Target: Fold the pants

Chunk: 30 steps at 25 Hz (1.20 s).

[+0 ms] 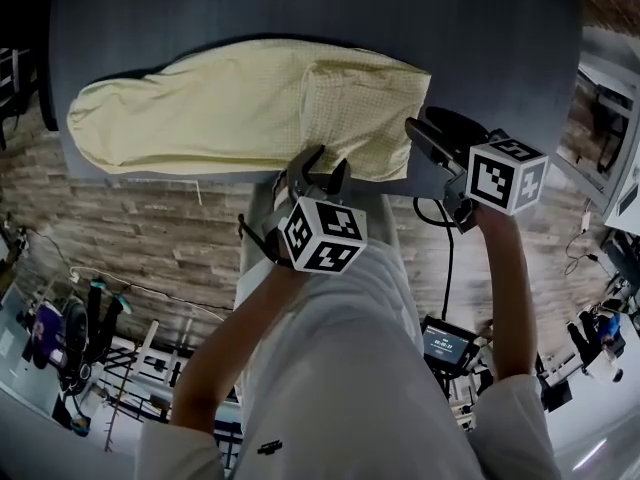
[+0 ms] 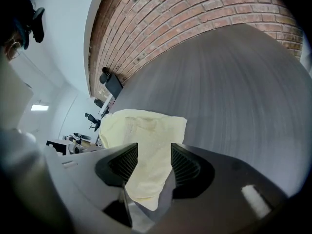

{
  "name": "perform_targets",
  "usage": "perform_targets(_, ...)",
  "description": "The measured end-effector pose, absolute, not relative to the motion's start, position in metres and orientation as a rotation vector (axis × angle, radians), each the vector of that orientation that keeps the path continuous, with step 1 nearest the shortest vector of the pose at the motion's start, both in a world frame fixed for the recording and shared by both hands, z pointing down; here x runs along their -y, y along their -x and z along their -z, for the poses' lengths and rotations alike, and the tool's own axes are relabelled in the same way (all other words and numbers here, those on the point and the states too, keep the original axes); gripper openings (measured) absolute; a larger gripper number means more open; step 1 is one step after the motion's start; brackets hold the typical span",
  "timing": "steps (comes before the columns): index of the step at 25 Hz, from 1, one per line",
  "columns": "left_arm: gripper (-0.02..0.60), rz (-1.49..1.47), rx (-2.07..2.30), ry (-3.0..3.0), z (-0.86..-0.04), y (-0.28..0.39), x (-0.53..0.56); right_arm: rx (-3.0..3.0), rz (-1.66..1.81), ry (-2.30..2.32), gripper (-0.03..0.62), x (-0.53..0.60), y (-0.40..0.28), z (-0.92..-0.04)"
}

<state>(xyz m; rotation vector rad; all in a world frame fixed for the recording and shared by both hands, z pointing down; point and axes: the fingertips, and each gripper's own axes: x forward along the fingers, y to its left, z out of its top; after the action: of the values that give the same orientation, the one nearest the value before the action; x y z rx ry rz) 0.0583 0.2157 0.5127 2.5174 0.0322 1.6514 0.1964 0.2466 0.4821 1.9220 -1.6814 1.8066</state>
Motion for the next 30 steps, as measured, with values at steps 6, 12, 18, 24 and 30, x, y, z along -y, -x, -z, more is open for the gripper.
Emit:
perform_targets(6,0.166,-1.539,-0.071,-2.644,-0.483,-0.085,-0.242,1.673,-1.767,-1.889,0.222,-0.238,-0.209,-0.489)
perform_targets(12,0.18,-1.507,-0.191,-2.604,-0.494,-0.107,-0.289,1.626,-1.848,-1.923,0.222,-0.238,-0.232,-0.51)
perform_targets(18,0.247,-1.571,-0.302,-2.569,-0.51,-0.112,-0.319,1.673,-1.859,-1.832,0.222,-0.223,-0.224,-0.514)
perform_targets(24,0.276,-1.666,-0.234,-2.669,-0.536,-0.112,-0.316,1.662,-1.847,-1.792,0.206,-0.22,-0.217,-0.521)
perform_targets(30,0.116,-1.607,-0.189,-2.574,-0.528,-0.112,-0.3,1.651,-1.811,-1.825,0.057,-0.219,-0.218,-0.52)
